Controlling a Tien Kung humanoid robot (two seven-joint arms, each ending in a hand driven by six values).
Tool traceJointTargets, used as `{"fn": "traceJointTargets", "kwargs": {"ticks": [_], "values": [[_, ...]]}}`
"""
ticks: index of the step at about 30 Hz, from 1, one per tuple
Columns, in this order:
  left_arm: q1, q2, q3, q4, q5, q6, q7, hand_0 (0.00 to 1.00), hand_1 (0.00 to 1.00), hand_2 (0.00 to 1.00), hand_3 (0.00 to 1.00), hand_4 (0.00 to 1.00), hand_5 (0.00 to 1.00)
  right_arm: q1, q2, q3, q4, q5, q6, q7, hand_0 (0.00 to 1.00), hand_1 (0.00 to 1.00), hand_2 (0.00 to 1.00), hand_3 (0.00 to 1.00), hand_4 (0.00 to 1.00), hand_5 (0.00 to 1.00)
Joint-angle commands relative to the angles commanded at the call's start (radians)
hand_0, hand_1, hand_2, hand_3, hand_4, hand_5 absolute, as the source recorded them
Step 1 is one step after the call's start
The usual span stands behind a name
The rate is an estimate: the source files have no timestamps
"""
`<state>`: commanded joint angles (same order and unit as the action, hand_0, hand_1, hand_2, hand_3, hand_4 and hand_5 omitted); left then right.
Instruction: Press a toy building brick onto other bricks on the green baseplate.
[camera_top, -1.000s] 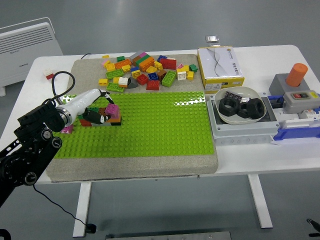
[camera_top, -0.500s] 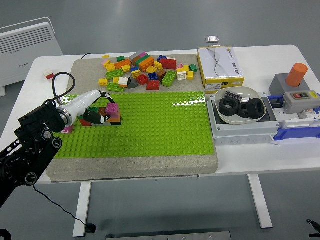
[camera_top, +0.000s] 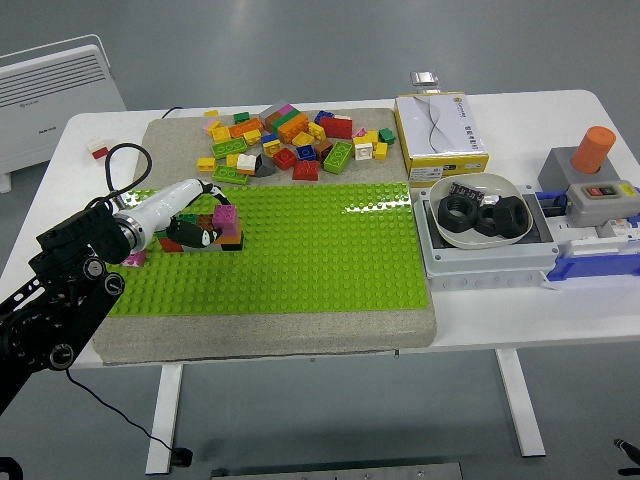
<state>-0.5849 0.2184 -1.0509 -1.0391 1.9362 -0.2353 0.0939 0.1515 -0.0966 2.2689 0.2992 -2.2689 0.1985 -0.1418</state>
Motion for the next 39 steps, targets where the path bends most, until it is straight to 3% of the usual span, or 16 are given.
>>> {"fn": "traceJointTargets", "kwargs": {"ticks": [6,7,12,13,26,30,31,36,37,39], "values": [[0.000,0.001,-0.001,-0.001,0.000,-0.002,-0.004,0.936,0.969,0.945,0.680,0.676,0.012,0.001,0.000,0.000,0.001,0.000,0.000,0.000,0.676,0.621,0.661,0.684,0.730,0.900],[0.000,0.002,-0.002,-0.002,0.000,-0.001,-0.006,0.941,0.970,0.946,0.765,0.907,0.102,0.001,0.000,0.000,0.001,0.000,0.000,0.000,0.676,0.621,0.661,0.683,0.730,0.900],[0.001,0.002,-0.006,-0.002,0.006,-0.003,-0.008,0.941,0.970,0.946,0.765,0.907,0.102,0.001,0.000,0.000,0.000,0.000,0.000,0.000,0.676,0.621,0.661,0.683,0.730,0.900],[0.001,0.002,-0.007,-0.002,0.007,-0.004,-0.007,0.940,0.972,0.954,0.798,0.986,0.142,0.001,0.000,0.000,0.000,0.000,0.000,0.000,0.676,0.620,0.661,0.683,0.731,0.900],[0.014,0.004,-0.025,-0.025,0.023,-0.013,0.001,0.938,0.974,0.953,0.805,0.998,0.204,0.000,0.001,0.000,0.002,0.000,0.001,0.001,0.676,0.621,0.661,0.682,0.730,0.900],[0.071,-0.005,-0.092,-0.100,0.088,-0.003,0.017,0.938,0.974,0.953,0.805,0.998,0.204,-0.003,0.002,0.000,0.003,0.000,0.001,0.001,0.676,0.621,0.661,0.682,0.730,0.900],[0.100,-0.005,-0.121,-0.138,0.116,0.014,0.023,0.953,0.966,0.938,0.726,0.998,0.328,-0.005,0.003,0.000,0.003,0.000,0.002,0.001,0.680,0.621,0.660,0.682,0.729,0.900],[0.215,0.018,-0.160,-0.302,0.221,0.114,0.008,0.953,0.966,0.938,0.726,0.998,0.328,-0.017,0.007,0.000,0.003,0.000,0.005,0.004,0.680,0.621,0.660,0.682,0.729,0.900],[0.235,0.020,-0.153,-0.332,0.241,0.135,0.007,0.973,0.956,0.920,0.686,0.941,0.730,-0.018,0.008,0.000,0.002,0.000,0.005,0.005,0.680,0.621,0.662,0.682,0.726,0.900],[0.277,0.020,-0.130,-0.393,0.286,0.185,0.004,0.973,0.956,0.920,0.686,0.941,0.730,-0.020,0.011,0.000,0.002,0.000,0.004,0.006,0.680,0.621,0.662,0.682,0.726,0.900]]}}
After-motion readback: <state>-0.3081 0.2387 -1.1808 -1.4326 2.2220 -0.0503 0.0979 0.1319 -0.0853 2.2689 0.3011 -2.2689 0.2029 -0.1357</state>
